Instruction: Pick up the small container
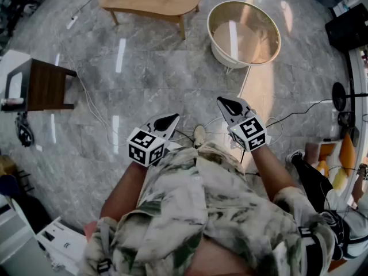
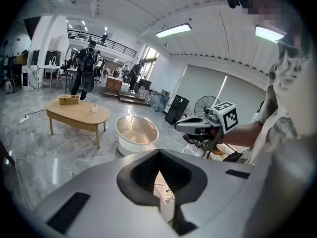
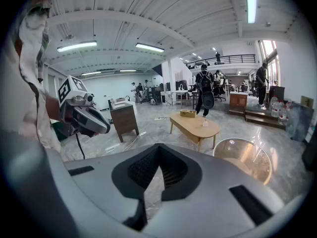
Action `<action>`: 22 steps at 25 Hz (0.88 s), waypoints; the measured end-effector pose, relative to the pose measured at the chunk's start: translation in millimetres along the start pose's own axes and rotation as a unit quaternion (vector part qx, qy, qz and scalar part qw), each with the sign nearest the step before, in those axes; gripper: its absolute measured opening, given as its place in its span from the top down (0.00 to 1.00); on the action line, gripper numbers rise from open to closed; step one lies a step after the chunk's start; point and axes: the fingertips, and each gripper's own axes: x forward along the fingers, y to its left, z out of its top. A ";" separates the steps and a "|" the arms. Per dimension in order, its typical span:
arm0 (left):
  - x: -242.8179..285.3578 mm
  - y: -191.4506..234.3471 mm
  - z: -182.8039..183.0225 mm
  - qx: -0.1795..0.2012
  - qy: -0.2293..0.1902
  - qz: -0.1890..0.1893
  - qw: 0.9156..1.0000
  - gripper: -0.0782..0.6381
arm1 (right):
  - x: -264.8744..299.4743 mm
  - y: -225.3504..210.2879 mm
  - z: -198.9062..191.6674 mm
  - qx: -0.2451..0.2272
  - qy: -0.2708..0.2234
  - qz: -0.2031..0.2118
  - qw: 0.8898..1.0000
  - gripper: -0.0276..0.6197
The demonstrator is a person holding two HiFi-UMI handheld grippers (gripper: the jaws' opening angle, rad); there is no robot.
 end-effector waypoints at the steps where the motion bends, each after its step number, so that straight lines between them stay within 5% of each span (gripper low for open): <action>1: 4.3 -0.6 1.9 0.001 0.001 0.001 1.000 0.86 | 0.2 -5.5 1.1 -0.001 -0.002 0.001 1.000 0.93; 13: 37.2 -12.4 27.2 0.017 0.006 0.007 1.000 0.86 | -4.7 -52.1 5.9 -0.005 -0.029 -0.004 1.000 0.92; 17: 41.2 -11.0 30.1 0.015 0.010 -0.004 1.000 0.86 | -2.7 -70.8 11.6 0.004 -0.043 -0.029 0.999 0.68; 22: 50.9 15.6 34.8 0.005 0.015 -0.020 1.000 0.86 | 18.8 -98.6 21.6 0.013 -0.048 -0.070 0.996 0.58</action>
